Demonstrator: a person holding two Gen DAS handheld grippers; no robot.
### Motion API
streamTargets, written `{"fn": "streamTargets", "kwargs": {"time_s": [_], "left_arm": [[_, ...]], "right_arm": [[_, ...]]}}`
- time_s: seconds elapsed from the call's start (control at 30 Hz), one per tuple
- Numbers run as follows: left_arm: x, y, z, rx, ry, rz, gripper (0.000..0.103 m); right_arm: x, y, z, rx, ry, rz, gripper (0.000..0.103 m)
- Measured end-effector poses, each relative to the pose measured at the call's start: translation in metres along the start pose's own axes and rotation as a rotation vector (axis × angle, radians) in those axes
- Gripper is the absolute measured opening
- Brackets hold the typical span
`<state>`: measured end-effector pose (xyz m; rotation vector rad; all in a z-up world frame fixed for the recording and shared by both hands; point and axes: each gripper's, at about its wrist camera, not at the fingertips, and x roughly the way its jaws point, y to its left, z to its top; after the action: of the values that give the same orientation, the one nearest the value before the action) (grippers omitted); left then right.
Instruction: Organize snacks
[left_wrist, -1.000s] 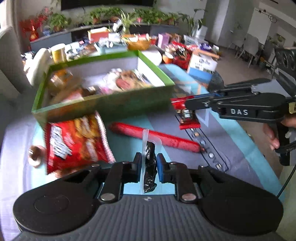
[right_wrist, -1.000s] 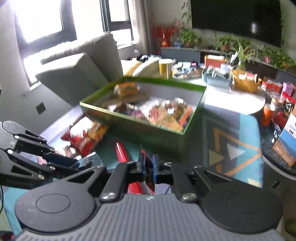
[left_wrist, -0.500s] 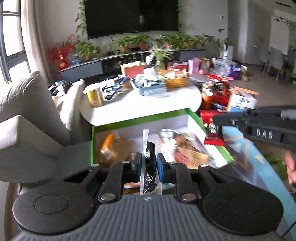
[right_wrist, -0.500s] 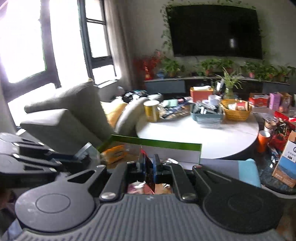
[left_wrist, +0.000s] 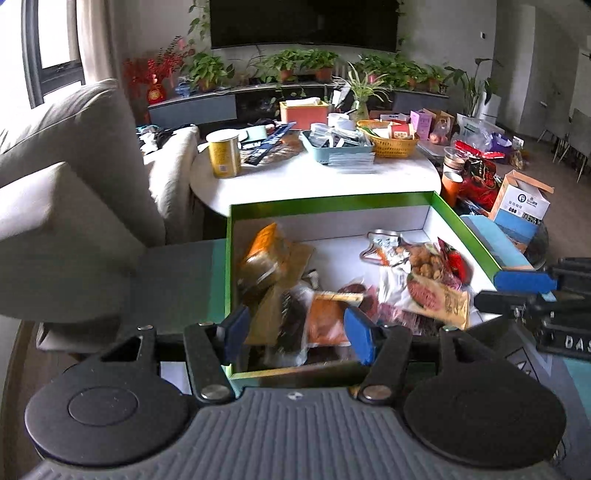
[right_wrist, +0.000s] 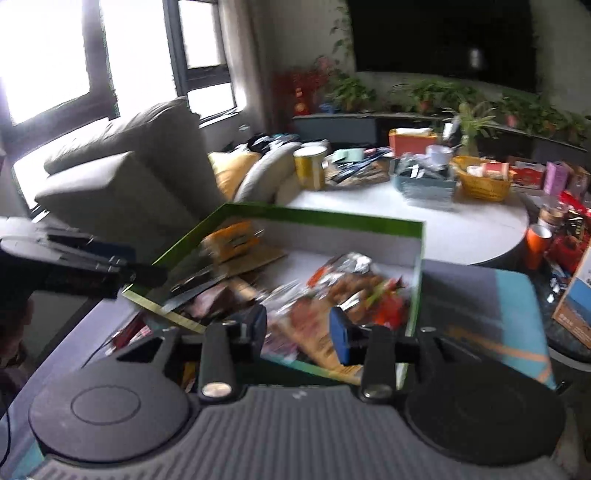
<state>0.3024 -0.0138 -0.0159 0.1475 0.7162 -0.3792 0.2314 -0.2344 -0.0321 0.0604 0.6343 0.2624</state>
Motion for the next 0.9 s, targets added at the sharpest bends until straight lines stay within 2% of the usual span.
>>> {"fn": "streamTargets", "kwargs": {"time_s": [0.3, 0.4, 0.5, 0.7, 0.9], "left_arm": [[-0.035, 0.03, -0.039, -0.06, 0.022, 0.008, 0.059], [-0.037, 0.038, -0.057, -0.085, 0.054, -0.003, 0.059], [-0.043, 0.041, -0.077, -0.087, 0.072, -0.046, 0.059], [-0.036, 0.041, -0.104, -0.054, 0.119, -0.088, 0.059], [-0.02, 0.041, -0.105, -0.05, 0.125, -0.144, 0.059]], "right_arm": [[-0.007, 0.041, -0.021, 0.021, 0.077, 0.141, 0.057], [-0.002, 0.054, -0.033, 0.022, 0.121, 0.168, 0.057], [0.006, 0.064, -0.04, 0.038, 0.155, 0.19, 0.057], [0.028, 0.061, -0.043, 0.198, 0.2, 0.253, 0.058], [0.058, 0.06, -0.043, 0.305, 0.257, 0.281, 0.058]]}}
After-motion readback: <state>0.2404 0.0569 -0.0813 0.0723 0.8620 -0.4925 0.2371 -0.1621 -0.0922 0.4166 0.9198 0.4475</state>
